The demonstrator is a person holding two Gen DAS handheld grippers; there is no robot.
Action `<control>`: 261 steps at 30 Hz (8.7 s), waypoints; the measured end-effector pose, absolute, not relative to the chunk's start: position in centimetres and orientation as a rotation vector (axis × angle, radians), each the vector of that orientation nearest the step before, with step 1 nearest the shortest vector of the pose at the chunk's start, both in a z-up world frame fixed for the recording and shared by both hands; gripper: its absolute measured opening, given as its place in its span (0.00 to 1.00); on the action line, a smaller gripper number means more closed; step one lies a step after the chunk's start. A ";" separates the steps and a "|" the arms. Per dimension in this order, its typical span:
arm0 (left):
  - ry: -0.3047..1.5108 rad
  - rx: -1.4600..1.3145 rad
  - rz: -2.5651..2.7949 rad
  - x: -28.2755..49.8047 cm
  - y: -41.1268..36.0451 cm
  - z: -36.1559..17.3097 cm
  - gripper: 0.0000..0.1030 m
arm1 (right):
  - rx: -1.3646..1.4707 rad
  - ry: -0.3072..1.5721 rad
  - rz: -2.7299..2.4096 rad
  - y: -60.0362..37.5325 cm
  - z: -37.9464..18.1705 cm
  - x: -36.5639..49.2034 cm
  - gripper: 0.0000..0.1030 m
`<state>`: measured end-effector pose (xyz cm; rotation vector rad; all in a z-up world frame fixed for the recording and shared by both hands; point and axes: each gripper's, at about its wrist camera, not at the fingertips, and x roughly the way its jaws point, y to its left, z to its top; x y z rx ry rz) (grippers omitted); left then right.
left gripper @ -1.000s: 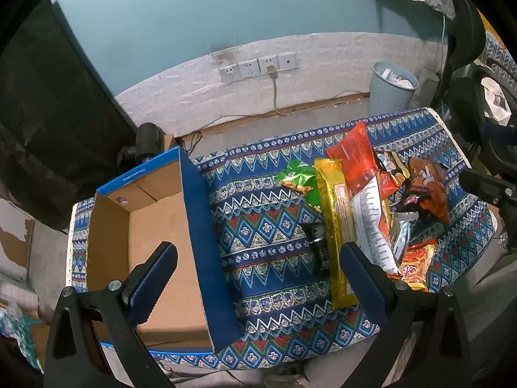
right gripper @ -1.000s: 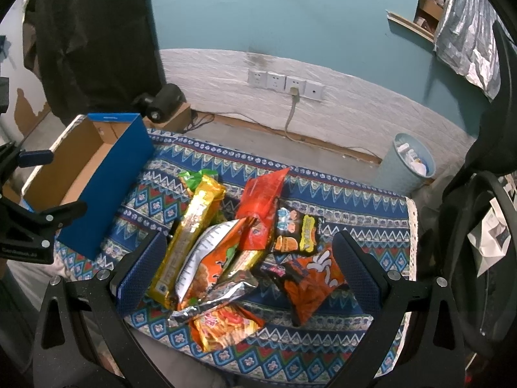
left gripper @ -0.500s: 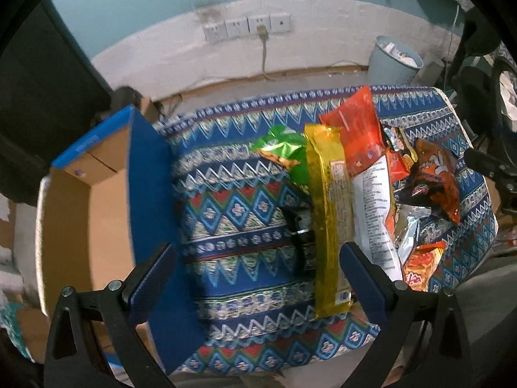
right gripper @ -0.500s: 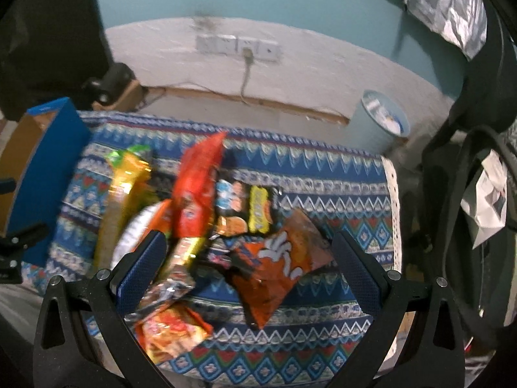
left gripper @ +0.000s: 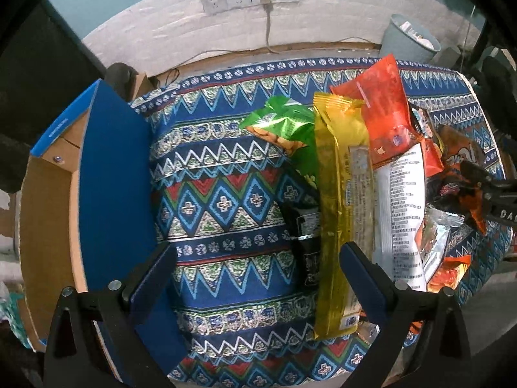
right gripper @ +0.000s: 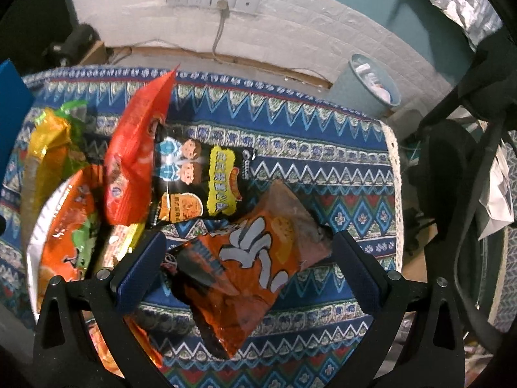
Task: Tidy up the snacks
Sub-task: 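Grasp the gold bar with the left tool while the right tool grasps the orange octopus bag, then lift the gold bar and orange octopus bag with both tools over the box, then open both tools to drop the gold bar and orange bag into the box, then move both tools back over the remaining snack packets, then grasp the green packet with the left tool while the right tool grasps the white-orange bag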
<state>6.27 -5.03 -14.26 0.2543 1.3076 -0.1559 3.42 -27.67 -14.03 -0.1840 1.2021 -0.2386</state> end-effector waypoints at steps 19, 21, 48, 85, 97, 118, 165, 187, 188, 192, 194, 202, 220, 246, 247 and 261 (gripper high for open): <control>1.328 0.274 -0.194 6.7 -8.2 -16.4 0.99 | -0.066 1.323 -0.289 -33.6 -17.7 -0.5 0.97; 1.328 0.273 -0.198 6.7 -8.3 -16.5 0.99 | -0.035 1.330 -0.294 -34.4 -18.0 -0.9 0.97; 1.378 0.213 -0.299 8.2 -9.1 -19.8 0.36 | 0.087 1.311 -0.207 -36.5 -19.7 5.3 0.97; 1.032 0.317 -0.355 1.9 -5.3 -7.4 0.32 | -0.033 1.126 -0.072 -27.6 -8.7 -0.9 0.58; 0.901 0.292 -0.290 1.1 -1.7 -2.1 0.32 | -0.078 1.065 0.032 -21.7 -5.3 0.1 0.58; 0.790 0.236 -0.085 1.1 8.2 1.9 0.32 | -0.145 1.039 0.233 -7.9 -3.0 4.1 0.58; 1.047 0.246 0.172 2.4 19.3 -6.1 0.76 | -0.174 1.145 0.392 5.7 -7.1 9.4 0.75; 1.090 0.270 -0.082 1.2 9.5 -5.9 0.77 | -0.173 1.134 0.269 -7.9 -6.0 3.8 0.80; 1.090 0.276 -0.092 1.1 9.0 -5.9 0.77 | -0.172 1.136 0.263 -8.5 -6.0 3.6 0.81; 1.106 0.303 -0.142 1.0 6.3 -6.4 0.78 | -0.165 1.144 0.227 -11.2 -6.6 2.8 0.81; 1.116 0.308 -0.166 1.0 5.2 -6.7 0.78 | -0.151 1.155 0.210 -12.5 -7.0 2.5 0.81; 1.136 0.377 -0.222 0.4 1.5 -8.3 0.78 | -0.116 1.181 0.154 -16.4 -8.5 1.5 0.81; 1.245 0.421 -0.266 1.2 -2.0 -13.6 0.79 | -0.088 1.289 0.109 -18.5 -15.0 2.1 0.81; 1.298 0.399 -0.245 4.5 -3.3 -16.0 0.79 | -0.067 1.291 0.246 -18.0 -17.3 2.2 0.34; 1.298 0.389 -0.244 4.7 -3.3 -15.9 0.79 | -0.066 1.282 0.244 -18.4 -16.8 2.1 0.34; 1.307 0.134 -0.212 9.6 -5.1 -14.4 0.85 | -0.028 1.179 0.148 -25.2 -12.6 3.3 0.34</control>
